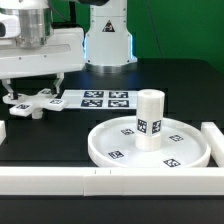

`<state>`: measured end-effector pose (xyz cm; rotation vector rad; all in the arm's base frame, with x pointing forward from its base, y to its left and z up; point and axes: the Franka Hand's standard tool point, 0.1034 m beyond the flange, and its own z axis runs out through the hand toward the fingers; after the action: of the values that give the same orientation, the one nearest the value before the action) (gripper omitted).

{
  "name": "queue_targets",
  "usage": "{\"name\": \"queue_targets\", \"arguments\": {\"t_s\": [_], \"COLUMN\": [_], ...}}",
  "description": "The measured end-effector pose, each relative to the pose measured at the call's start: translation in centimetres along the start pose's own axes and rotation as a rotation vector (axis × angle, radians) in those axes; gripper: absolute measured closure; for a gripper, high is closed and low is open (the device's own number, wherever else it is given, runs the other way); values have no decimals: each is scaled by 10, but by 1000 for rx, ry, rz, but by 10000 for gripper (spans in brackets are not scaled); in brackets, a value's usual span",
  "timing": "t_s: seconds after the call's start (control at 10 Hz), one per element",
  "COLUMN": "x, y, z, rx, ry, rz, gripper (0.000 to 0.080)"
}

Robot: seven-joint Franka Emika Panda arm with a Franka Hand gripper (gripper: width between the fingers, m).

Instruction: Assemble round table

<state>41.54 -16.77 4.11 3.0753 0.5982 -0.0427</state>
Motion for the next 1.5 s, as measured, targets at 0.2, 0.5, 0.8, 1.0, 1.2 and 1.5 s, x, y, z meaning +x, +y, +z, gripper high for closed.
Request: {"name": "queue_targets", "arguments": {"t_s": [0.2, 0.5, 0.8, 1.0, 1.2, 1.5], "x": [0, -2, -2, -4, -5, -6], "y": [-1, -2, -3, -3, -1, -2], "z": [1, 5, 7, 9, 10, 12], "rx": [1, 4, 6, 8, 8, 10], "ry": [-1, -10, -14, -18, -21, -25], "rz": [-1, -2, -3, -2, 0, 0], "gripper": [151, 151, 151, 151, 151, 151]}}
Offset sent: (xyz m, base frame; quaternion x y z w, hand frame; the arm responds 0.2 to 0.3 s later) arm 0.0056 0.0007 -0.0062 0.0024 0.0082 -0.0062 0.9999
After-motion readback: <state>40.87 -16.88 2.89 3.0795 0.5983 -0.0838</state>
